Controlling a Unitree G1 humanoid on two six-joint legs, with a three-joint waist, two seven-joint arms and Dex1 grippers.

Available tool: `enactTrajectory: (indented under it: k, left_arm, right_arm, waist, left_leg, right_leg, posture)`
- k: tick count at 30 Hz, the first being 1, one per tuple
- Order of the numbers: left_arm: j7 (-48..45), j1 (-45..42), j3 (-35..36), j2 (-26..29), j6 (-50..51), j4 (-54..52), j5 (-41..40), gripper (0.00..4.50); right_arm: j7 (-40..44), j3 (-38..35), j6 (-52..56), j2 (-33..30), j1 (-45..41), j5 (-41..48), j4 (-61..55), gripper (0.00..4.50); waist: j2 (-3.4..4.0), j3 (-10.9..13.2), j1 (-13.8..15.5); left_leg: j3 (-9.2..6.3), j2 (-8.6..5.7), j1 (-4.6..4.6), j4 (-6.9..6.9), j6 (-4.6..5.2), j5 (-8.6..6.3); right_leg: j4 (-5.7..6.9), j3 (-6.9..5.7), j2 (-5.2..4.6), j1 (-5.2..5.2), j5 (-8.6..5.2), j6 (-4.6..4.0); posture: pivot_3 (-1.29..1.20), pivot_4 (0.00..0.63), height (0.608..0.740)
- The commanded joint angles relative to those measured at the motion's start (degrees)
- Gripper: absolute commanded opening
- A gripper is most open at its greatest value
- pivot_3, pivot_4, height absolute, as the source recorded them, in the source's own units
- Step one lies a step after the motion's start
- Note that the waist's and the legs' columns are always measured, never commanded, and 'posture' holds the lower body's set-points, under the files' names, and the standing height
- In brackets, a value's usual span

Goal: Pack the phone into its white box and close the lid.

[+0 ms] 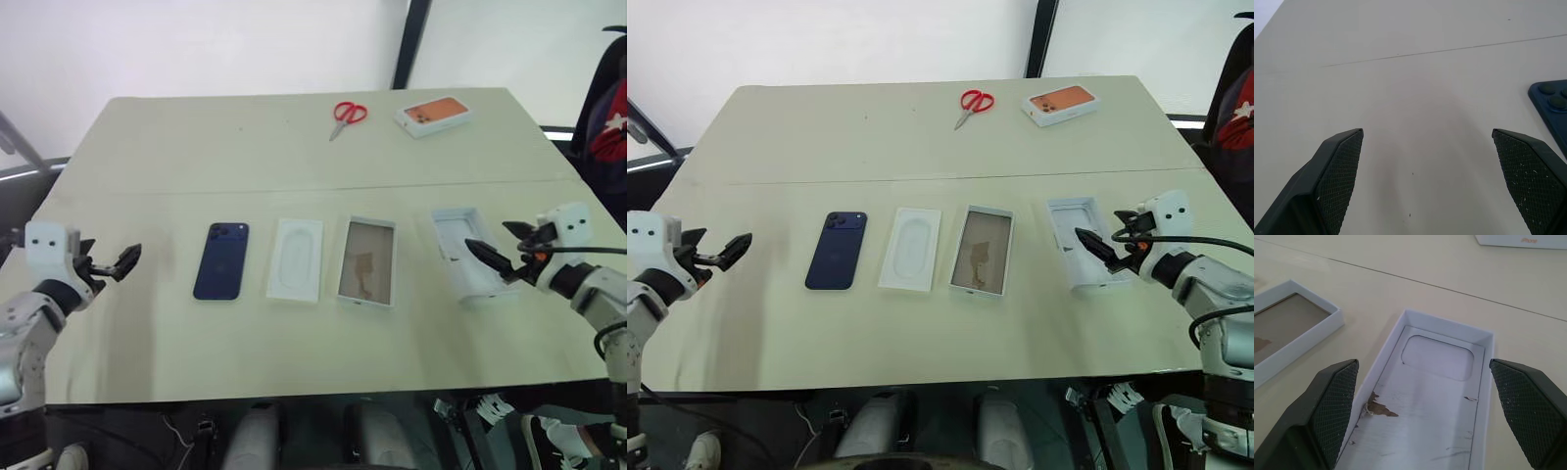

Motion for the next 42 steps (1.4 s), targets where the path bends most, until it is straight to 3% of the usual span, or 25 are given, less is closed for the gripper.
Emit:
enactTrajectory:
  k: [1, 15, 22, 26, 32, 36, 39, 42]
  left_arm:
    - [0.42, -0.85, 0.9, 0.47, -0.61, -2.55, -0.58, 4.43]
    - [1.26, -3.41, -0.14, -0.57, 3.45, -6.26, -3.89, 4.43]
    - [2.39, -7.95, -5.87, -2.72, 9.96, -11.03, -7.4, 4.43]
    - [5.65, -12.39, -9.72, -7.27, 13.92, -13.37, -9.95, 4.43]
    - [15.56, -20.45, -19.92, -14.92, 31.85, -17.45, -11.76, 4.43]
    - [21.98, -26.19, -15.3, -23.4, 47.06, -16.93, -14.9, 4.43]
    - [23.63, -29.08, -13.98, -24.75, 55.69, -16.07, -13.51, 4.43]
    - [24.72, -29.59, -13.77, -24.82, 58.1, -14.26, -15.3, 4.43]
  right_arm:
    - [0.77, 0.08, -1.7, -0.46, -1.92, 0.07, -0.2, 4.48]
    - [-0.65, 2.88, 0.04, 1.88, -3.52, 1.78, -5.58, 4.48]
    - [0.33, 7.83, 2.61, 2.7, -6.43, 3.38, -12.51, 4.48]
    - [0.57, 10.84, 1.24, 3.08, -7.45, 1.87, -13.34, 4.48]
    - [1.0, 16.53, 1.41, 4.45, -9.91, 0.95, -15.68, 4.48]
    - [0.72, 17.38, 1.04, 4.23, -7.62, -0.05, -17.33, 4.48]
    - [0.79, 16.68, 1.24, 4.03, -7.09, 0.33, -17.69, 4.48]
    - [1.18, 16.4, 1.23, 3.59, -6.99, 0.35, -17.63, 4.48]
  waist:
    - [0.0, 0.0, 0.04]
    - [0.0, 0.0, 0.04]
    - [-0.01, 0.0, 0.24]
    - [-0.04, -0.01, 0.24]
    - [-0.06, 0.0, 0.07]
    - [-0.08, 0.0, 0.07]
    - [-0.08, 0.0, -0.16]
    - [-0.07, 0.0, -0.12]
  left_leg:
    - [0.0, 0.0, 0.0, 0.0, 0.0, 0.0]
    - [0.0, -0.01, -0.01, 0.02, 0.0, 0.0]
    - [-0.04, -0.01, -0.02, 0.03, -0.01, 0.0]
    - [-0.06, -0.06, -0.04, 0.11, -0.01, 0.0]
    - [-0.07, -0.06, -0.05, 0.15, -0.01, 0.01]
    - [-0.08, -0.06, -0.06, 0.15, -0.01, 0.01]
    - [-0.08, -0.09, -0.07, 0.17, -0.01, 0.01]
    - [-0.08, -0.11, -0.03, 0.15, -0.02, 0.02]
  right_leg:
    - [0.0, 0.0, 0.0, 0.0, 0.0, 0.0]
    - [0.0, 0.0, -0.01, 0.0, 0.0, 0.0]
    - [0.01, -0.02, 0.01, 0.0, 0.0, 0.0]
    - [0.02, -0.05, -0.02, 0.03, 0.01, 0.01]
    - [0.08, -0.04, 0.02, 0.01, 0.01, 0.02]
    - [0.08, -0.05, 0.05, -0.01, 0.0, 0.03]
    - [0.09, -0.05, 0.08, -0.01, 0.0, 0.03]
    - [0.11, -0.05, 0.13, -0.02, 0.0, 0.03]
  posture:
    - [0.0, 0.15, 0.74]
    - [0.0, 0.15, 0.74]
    - [0.0, 0.15, 0.74]
    - [0.0, 0.15, 0.74]
    - [0.0, 0.15, 0.74]
    - [0.0, 0.15, 0.74]
    - [0.0, 0.15, 0.74]
    - [0.0, 0.15, 0.74]
